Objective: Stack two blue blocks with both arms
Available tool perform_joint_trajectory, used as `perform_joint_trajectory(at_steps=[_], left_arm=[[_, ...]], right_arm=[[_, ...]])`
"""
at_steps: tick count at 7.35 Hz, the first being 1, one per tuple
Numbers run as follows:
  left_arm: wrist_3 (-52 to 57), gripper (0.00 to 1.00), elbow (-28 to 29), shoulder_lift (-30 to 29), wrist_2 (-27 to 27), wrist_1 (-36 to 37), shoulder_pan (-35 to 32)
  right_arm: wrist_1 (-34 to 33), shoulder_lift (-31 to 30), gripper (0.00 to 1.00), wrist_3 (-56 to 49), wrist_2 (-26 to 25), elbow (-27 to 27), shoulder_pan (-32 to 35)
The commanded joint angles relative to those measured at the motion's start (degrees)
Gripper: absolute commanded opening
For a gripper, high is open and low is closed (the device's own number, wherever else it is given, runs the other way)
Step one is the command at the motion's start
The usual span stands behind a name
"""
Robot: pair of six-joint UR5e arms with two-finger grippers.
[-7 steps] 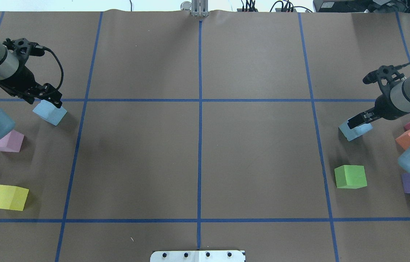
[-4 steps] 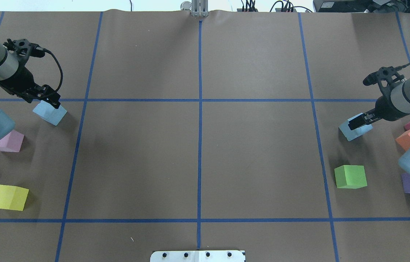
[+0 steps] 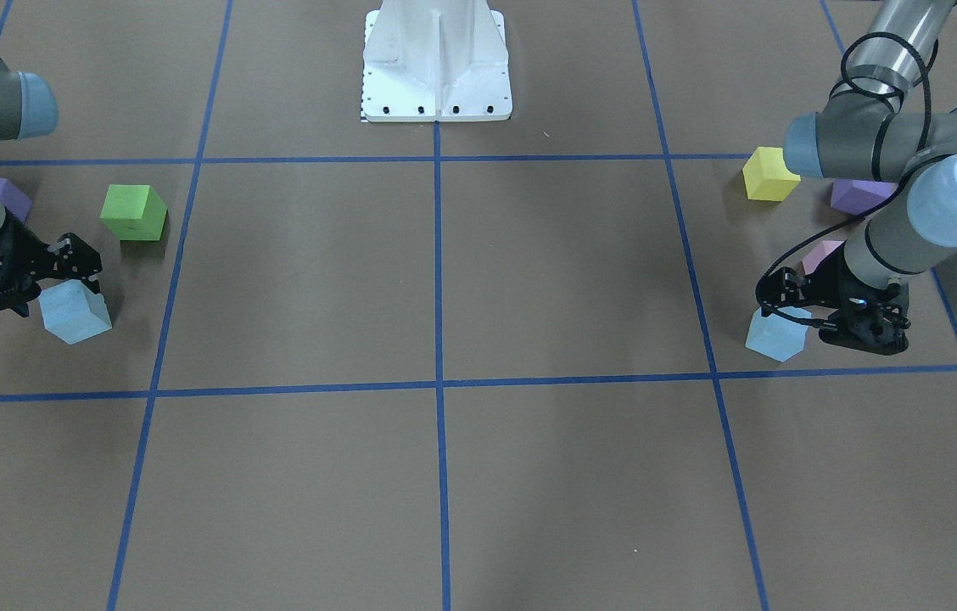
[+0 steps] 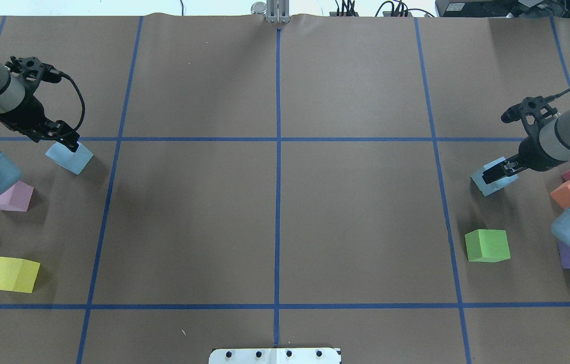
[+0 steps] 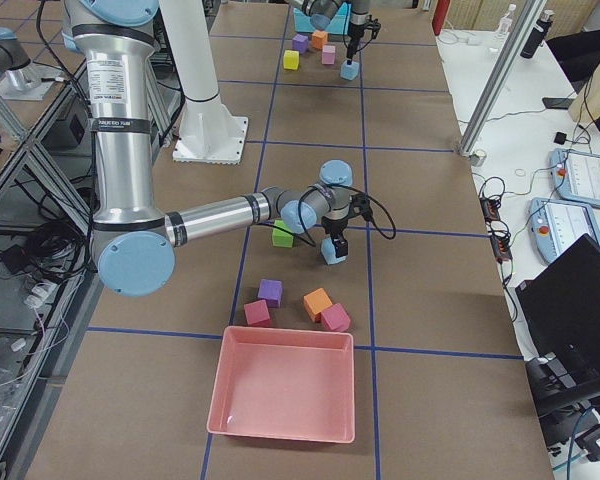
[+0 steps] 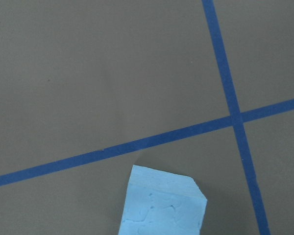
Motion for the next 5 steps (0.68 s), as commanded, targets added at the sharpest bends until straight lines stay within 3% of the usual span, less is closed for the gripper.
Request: perform_joint_trajectory(at_steps=[1, 2, 5], left_arm=[[0.0, 0.99, 0.9, -0.2, 0.0, -0.1, 0.0], [0.0, 0.99, 1.4, -0.2, 0.0, -0.5, 0.0], [-0.9, 0.99, 6.1, -0.3, -0.1, -7.7, 0.1]], right_arm=[[3.4, 0.2, 0.99, -0.1, -0.2, -3.7, -0.9], [6.5, 0.8, 0.99, 0.4, -0.3, -5.8, -1.2], [6.7, 0.9, 0.98, 0.7, -0.3, -5.8, -1.6]])
